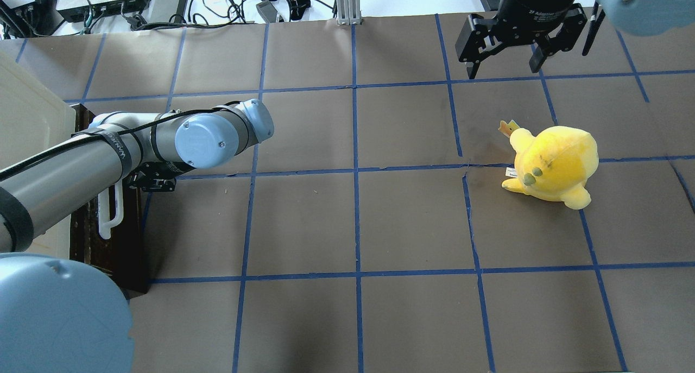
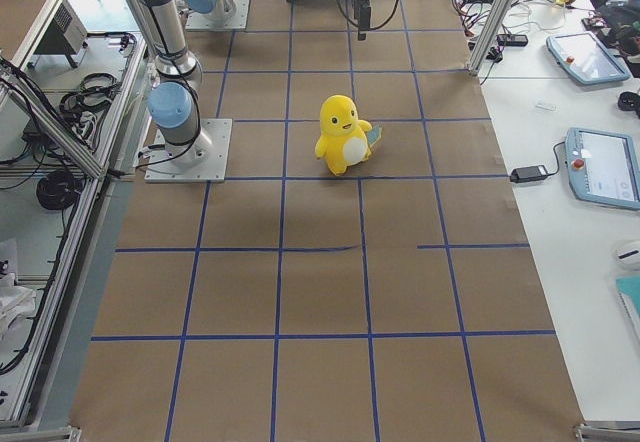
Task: Pull drawer sideways
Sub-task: 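Hold the handle firmly with the left gripper, then pull the wooden drawer out of the white cabinet with the left gripper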
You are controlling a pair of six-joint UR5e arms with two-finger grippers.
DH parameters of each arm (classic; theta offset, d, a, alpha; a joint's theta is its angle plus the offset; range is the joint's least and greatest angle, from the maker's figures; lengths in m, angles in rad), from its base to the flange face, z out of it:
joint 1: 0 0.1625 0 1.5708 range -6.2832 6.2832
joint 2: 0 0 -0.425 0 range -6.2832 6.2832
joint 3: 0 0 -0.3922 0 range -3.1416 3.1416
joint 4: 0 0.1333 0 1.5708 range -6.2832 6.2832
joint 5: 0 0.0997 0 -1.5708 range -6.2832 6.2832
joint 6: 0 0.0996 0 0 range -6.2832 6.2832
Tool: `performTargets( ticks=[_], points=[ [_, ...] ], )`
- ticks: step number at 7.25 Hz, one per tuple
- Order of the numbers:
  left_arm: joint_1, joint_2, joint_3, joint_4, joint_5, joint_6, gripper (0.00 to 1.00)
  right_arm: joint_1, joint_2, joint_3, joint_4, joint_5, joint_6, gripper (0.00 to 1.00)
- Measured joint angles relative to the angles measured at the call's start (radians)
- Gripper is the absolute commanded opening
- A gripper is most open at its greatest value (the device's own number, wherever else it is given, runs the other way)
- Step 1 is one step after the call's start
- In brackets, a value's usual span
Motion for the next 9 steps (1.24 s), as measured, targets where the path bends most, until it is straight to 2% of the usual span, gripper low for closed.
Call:
performTargets(
  ticks=[9],
  points=[
    [-0.083,-0.002,0.037,-0.002,-0.074,0.0,0.27,0.0,0.0,0.0,0.0,0.0,0.0,1.0]
  ],
)
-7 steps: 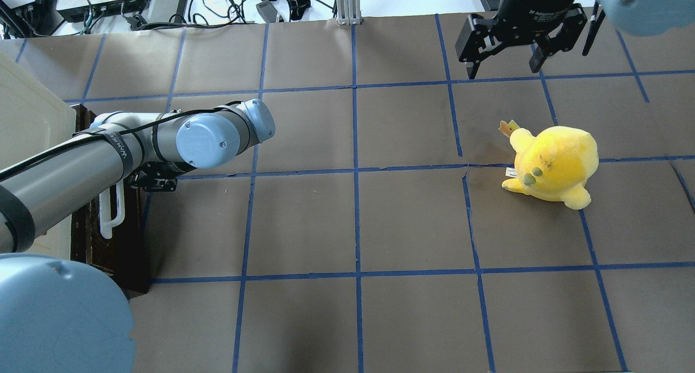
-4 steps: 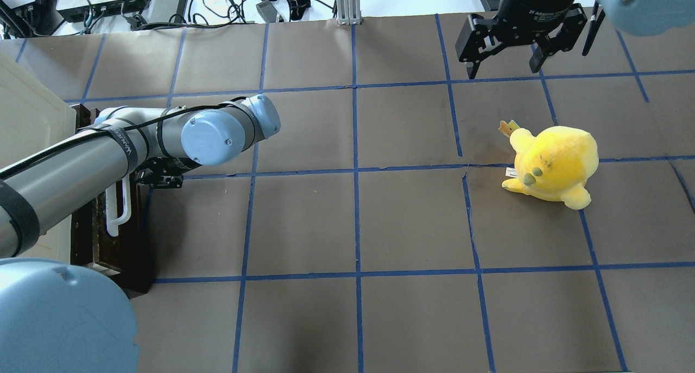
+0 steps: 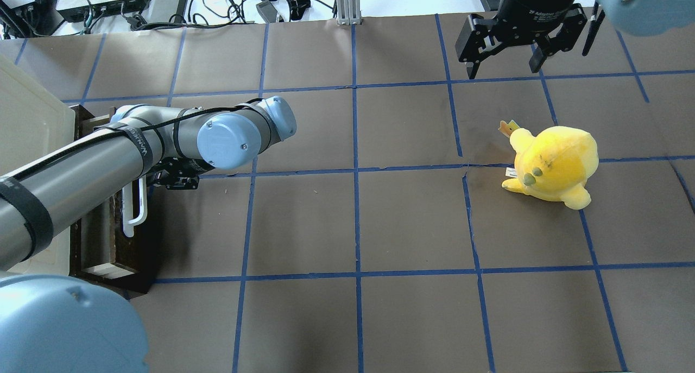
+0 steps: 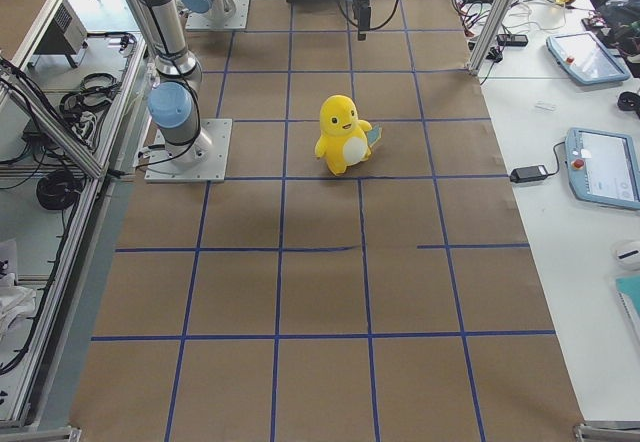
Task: Pull drawer sideways
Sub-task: 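Pull the wooden drawer out of the white cabinet with the left gripper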
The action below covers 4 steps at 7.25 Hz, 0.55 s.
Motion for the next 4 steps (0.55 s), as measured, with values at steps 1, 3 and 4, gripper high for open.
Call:
performTargets(
  ticks=[1,3,4],
  points=[
    [-0.005,0.0,0.008,-0.002,-0.002,0.0,0.27,0.0,0.0,0.0,0.0,0.0,0.0,1.0],
    [-0.016,0.0,0.023,-0.002,-0.018,0.0,0.27,0.0,0.0,0.0,0.0,0.0,0.0,1.0],
    [-0.019,0.0,0.03,-0.002,-0.024,0.0,0.27,0.0,0.0,0.0,0.0,0.0,0.0,1.0]
  ],
)
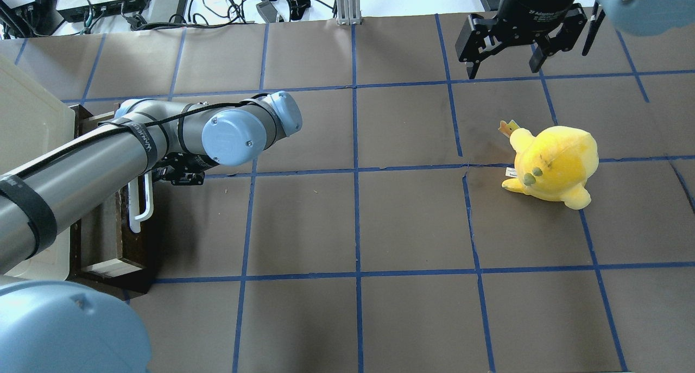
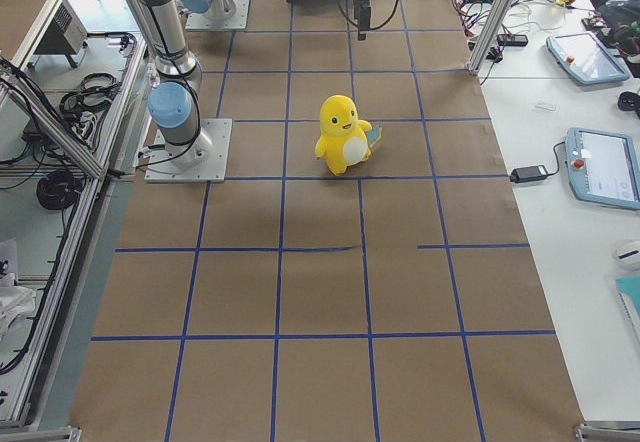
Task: Pull drawer sideways
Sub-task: 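Pull the wooden drawer out of the white cabinet with the left gripper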
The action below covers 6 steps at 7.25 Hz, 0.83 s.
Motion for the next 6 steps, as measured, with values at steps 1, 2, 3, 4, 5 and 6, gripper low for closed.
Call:
performTargets(
  ticks=[1,2,3,4,5,6],
  points=[
    [-0.003,0.0,0.005,0.001,-0.006,0.0,0.27,0.0,0.0,0.0,0.0,0.0,0.0,1.0],
    [-0.007,-0.001,0.007,0.001,-0.01,0.0,0.27,0.0,0.0,0.0,0.0,0.0,0.0,1.0],
    [-0.011,-0.002,0.008,0.002,-0.014,0.0,0.27,0.0,0.0,0.0,0.0,0.0,0.0,1.0],
    [-0.015,-0.002,0.009,0.002,-0.019,0.0,0.27,0.0,0.0,0.0,0.0,0.0,0.0,1.0],
    [-0.018,-0.003,0.009,0.004,-0.025,0.0,0.27,0.0,0.0,0.0,0.0,0.0,0.0,1.0],
    [-0.021,-0.003,0.009,0.005,-0.028,0.0,0.27,0.0,0.0,0.0,0.0,0.0,0.0,1.0]
  ],
)
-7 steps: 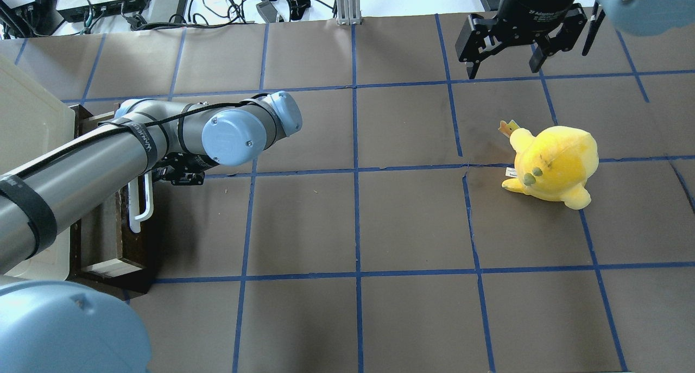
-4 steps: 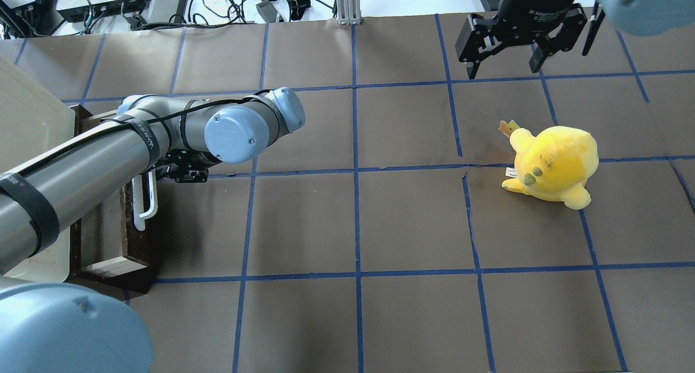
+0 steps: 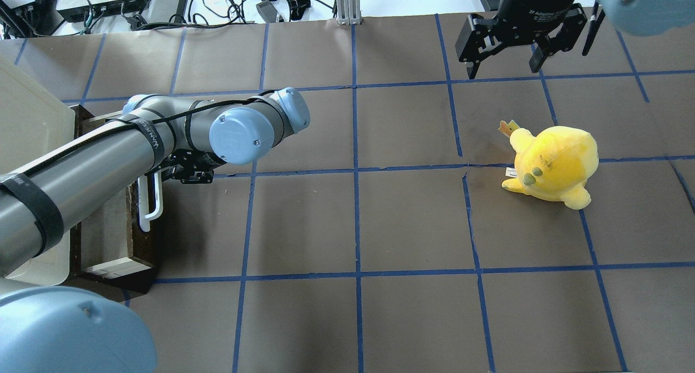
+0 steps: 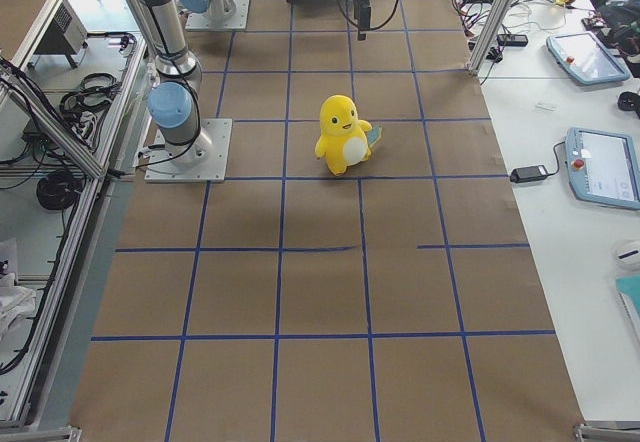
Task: Pull drawer sideways
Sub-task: 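Pull the wooden drawer out of the white cabinet with the left gripper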
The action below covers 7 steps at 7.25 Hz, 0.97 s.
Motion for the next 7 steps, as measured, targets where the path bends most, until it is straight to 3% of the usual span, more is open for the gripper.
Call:
performTargets(
  ticks=[7],
  points=[
    [-0.025,-0.006,0.019,0.004,-0.007,0.0,0.27,0.0,0.0,0.0,0.0,0.0,0.0,1.0]
  ],
)
